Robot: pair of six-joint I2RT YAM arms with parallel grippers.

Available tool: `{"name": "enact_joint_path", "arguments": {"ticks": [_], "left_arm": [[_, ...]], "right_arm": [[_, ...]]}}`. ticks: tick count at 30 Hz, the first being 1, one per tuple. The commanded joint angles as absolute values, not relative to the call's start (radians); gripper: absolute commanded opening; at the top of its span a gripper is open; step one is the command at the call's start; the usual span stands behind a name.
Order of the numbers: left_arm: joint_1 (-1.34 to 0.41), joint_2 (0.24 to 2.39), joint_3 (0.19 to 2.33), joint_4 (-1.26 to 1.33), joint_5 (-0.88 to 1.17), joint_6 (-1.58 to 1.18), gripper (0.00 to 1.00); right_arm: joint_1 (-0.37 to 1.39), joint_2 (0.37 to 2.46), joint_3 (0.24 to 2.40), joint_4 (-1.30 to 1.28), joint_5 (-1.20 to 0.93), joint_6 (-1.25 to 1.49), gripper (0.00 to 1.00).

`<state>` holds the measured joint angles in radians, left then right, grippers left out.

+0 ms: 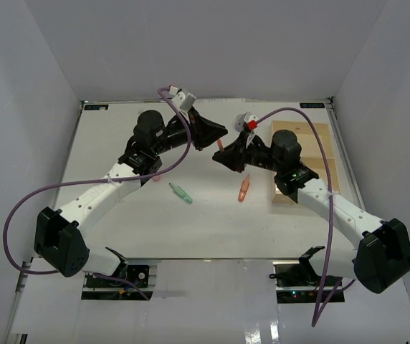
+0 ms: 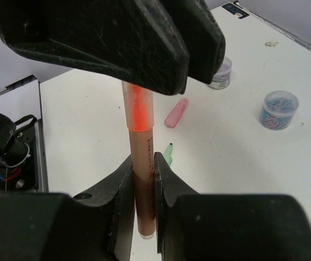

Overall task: Sort the stationery into containers
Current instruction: Close the pen cap on the pen, then place the pen in the storage box.

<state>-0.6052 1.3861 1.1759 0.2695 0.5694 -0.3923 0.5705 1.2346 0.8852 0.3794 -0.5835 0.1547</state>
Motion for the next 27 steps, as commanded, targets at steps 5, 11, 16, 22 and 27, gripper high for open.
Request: {"name": "enact_joint_path", "arguments": {"ticks": [5, 11, 16, 22, 27], "left_arm": [[-0.629, 1.423, 1.120, 0.086, 0.677, -0.383, 0.41], [-0.629, 1.428, 1.118, 0.113, 0.641, -0.406, 0.55], [-0.615, 1.407, 1.120, 0.144, 0.612, -0.437, 0.67], [-0.580, 1.353, 1.118, 0.155, 0.581, -0.480, 0.83], [-0.532, 1.295, 1.117, 0.091, 0.504, -0.479, 0.91]], "right_arm": [[0.546, 1.180, 0.891, 0.654, -0.486, 0.202, 0.08], [0.546, 1.184, 0.822, 0.614, -0.480, 0.180, 0.08], [0.545, 1.174, 0.746, 0.575, -0.433, 0.164, 0.08], [0.502, 1.166, 0.687, 0.432, -0.278, 0.163, 0.08], [0.410, 1.144, 0.725, 0.200, -0.131, 0.158, 0.08]]}}
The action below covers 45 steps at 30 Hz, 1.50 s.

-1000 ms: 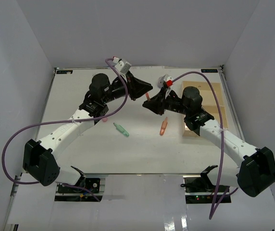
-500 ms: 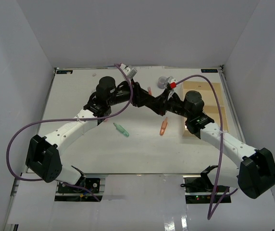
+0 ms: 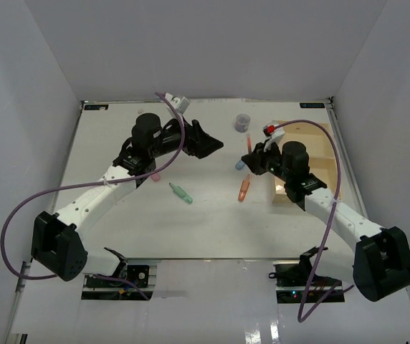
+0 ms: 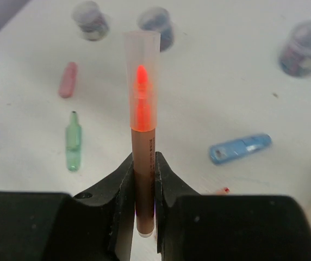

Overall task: Sort the stationery into containers
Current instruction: Place the pen in the storage box.

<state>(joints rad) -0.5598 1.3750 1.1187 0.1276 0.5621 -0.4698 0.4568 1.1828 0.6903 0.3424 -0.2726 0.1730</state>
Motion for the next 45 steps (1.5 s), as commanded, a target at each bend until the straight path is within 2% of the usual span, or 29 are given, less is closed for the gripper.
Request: {"name": "enact_joint_path", "arguments": {"ticks": [1, 6, 11, 21, 23, 24, 27, 30, 36, 38, 45], "left_arm": [[-0.523, 1.287, 1.117, 0.068, 0.479, -0.474, 0.92], [-0.430, 1.276, 1.100, -0.124, 0.356, -0.451, 0.98], [-0.376, 1.261, 1.028, -0.182, 0.285, -0.425, 0.98], [-0.371, 1.273, 0.948, -0.196, 0.209, -0.353, 0.98], [-0.371, 1.275, 0.943, -0.201, 0.193, -0.344, 0.98], [-0.371, 1.275, 0.942, -0.201, 0.190, -0.339, 0.98], [-0.371, 1.278, 0.937, -0.201, 0.180, -0.336, 0.98], [-0.371, 1.284, 0.937, -0.202, 0.176, -0.334, 0.98], [-0.371, 1.281, 0.936, -0.206, 0.164, -0.334, 0.98], [-0.371, 1.284, 0.936, -0.206, 0.156, -0.339, 0.98], [-0.371, 1.282, 0.939, -0.219, 0.117, -0.344, 0.98]], "right_arm": [[0.390, 1.135, 0.730, 0.161, -0.105, 0.156, 0.08], [0.238, 1.115, 0.778, -0.061, 0.078, 0.127, 0.08], [0.124, 1.149, 0.825, -0.178, 0.190, 0.083, 0.08], [0.045, 1.331, 0.828, -0.225, 0.193, 0.081, 0.20], [0.032, 1.353, 0.827, -0.224, 0.204, 0.086, 0.24], [0.028, 1.356, 0.822, -0.225, 0.206, 0.086, 0.29], [0.023, 1.367, 0.821, -0.227, 0.204, 0.087, 0.39], [0.023, 1.361, 0.819, -0.230, 0.210, 0.089, 0.57], [0.025, 1.275, 0.848, -0.264, 0.193, 0.110, 0.62], [0.038, 1.221, 0.862, -0.261, 0.172, 0.135, 0.67], [0.231, 1.152, 0.916, -0.239, 0.227, 0.221, 0.77]]}}
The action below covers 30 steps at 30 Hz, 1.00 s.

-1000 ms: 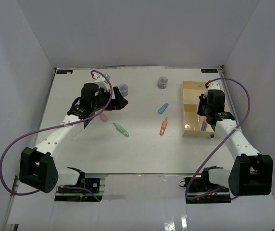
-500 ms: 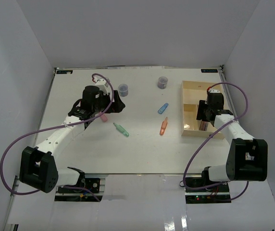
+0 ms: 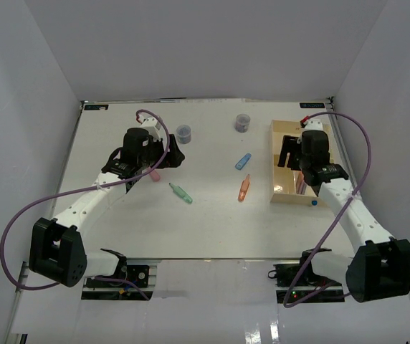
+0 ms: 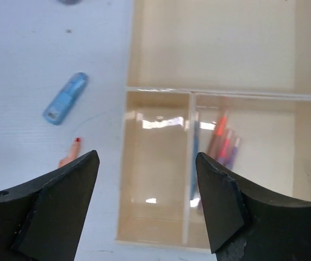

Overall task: Sort the stationery into containers
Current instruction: Place the pen in the storage box, then pick up the stationery from the center of the board.

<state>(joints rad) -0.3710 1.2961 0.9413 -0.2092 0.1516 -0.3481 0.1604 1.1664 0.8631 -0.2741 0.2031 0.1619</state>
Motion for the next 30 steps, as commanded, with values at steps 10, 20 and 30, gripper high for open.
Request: {"name": "enact_joint_path", "arguments": {"ticks": [10, 20, 30], "left_arm": [[-0.371, 1.293, 0.940, -0.235, 0.058, -0.351, 0.98], [-0.370, 1.309, 0.950, -0.249, 0.041, -0.354, 0.98], [-0.362, 1.308, 0.953, -0.250, 0.051, -0.364, 0.98]], "right_arm": [[0.491, 1.472, 1.069, -0.134, 0.363, 0.371, 0.80], [0.526, 1.811, 1.275, -0.170, 0.485, 0.502, 0.83], [0.529, 1.947, 1.321, -0.186, 0.511, 0.554, 0.79]]}}
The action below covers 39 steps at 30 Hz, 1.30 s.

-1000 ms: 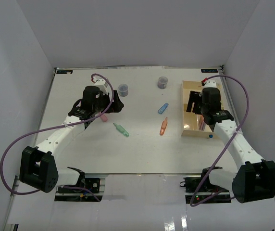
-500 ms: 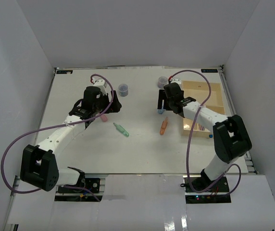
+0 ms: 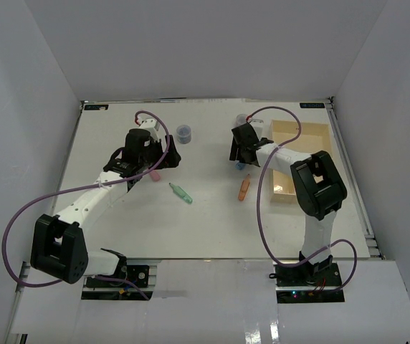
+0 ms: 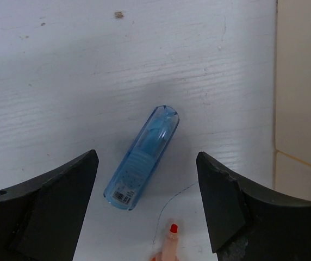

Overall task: Sort the stationery into containers
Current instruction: Pick up the stationery from the center of the board.

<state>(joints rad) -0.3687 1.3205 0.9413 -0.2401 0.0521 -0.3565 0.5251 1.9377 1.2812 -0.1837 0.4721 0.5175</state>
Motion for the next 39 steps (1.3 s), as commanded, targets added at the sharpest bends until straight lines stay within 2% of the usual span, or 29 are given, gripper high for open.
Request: {"name": "enact_joint_path", "arguments": {"ticks": [1, 7, 12, 13, 16, 19, 22, 31, 39], "left_arm": [[-0.362, 1.308, 0.953, -0.250, 0.052, -0.364, 0.98], [-0.356, 1.310, 0.953, -0.250, 0.066, -0.370, 0.98], [-0.353, 1.312, 0.951, -0.250, 0.066, -0.371, 0.98], [-0.353, 1.312, 0.951, -0.250, 0.067, -0.371, 0.98], [-0.351, 1.312, 0.951, -0.250, 0.071, -0.373, 0.98], [-0.350, 1.312, 0.951, -0.250, 0.072, -0.371, 0.98], [-0.350, 1.313, 0.953, -0.249, 0.078, -0.374, 0.98], [-0.347, 1.313, 0.951, -0.249, 0.072, -0.368, 0.98], [-0.345, 1.316, 0.953, -0.249, 0.084, -0.371, 0.98]], "right_arm": [[0.529, 1.951, 1.321, -0.187, 0.511, 0.554, 0.79], [0.538, 1.983, 1.321, -0.190, 0.489, 0.554, 0.71], [0.557, 2.003, 1.319, -0.202, 0.482, 0.548, 0.58], [0.557, 2.006, 1.319, -0.202, 0.482, 0.548, 0.58], [0.558, 2.010, 1.313, -0.204, 0.472, 0.546, 0.49], [0.578, 2.002, 1.319, -0.199, 0.477, 0.526, 0.32], [0.592, 1.983, 1.336, -0.195, 0.468, 0.500, 0.26], [0.598, 1.760, 1.296, -0.172, 0.482, 0.359, 0.24], [0.517, 1.516, 1.068, -0.166, 0.440, 0.203, 0.28]]}}
